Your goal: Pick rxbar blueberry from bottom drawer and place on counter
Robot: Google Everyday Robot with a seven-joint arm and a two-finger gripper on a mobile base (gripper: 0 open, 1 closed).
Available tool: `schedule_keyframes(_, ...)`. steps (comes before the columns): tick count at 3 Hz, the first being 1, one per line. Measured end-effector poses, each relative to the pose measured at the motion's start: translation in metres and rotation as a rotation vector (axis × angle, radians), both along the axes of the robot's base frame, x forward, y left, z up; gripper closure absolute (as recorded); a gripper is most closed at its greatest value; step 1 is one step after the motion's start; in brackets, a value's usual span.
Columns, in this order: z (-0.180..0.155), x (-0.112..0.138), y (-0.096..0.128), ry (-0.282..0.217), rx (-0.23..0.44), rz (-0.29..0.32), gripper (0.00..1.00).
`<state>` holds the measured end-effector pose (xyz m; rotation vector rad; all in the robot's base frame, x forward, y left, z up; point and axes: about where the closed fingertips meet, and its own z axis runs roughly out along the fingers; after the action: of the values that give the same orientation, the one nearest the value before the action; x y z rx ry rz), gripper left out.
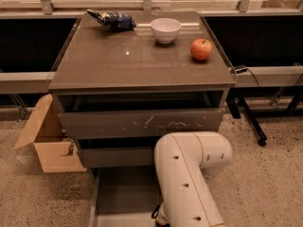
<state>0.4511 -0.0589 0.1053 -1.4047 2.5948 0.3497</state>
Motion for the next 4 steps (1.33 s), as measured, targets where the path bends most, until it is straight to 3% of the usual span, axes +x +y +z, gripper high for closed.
schedule_keyframes(1, 0.008, 0.000, 0.000, 0.000, 0.000, 0.000, 0.86)
schedule_keyframes(2, 0.018, 0.022, 0.020, -0.049, 0.069, 0.085, 1.00)
schedule_keyframes(3, 0.027, 0.042, 0.036, -0.129, 0.164, 0.230, 1.00)
schedule_keyframes(4, 0.038, 0.038, 0.039, -0.140, 0.225, 0.264, 1.00)
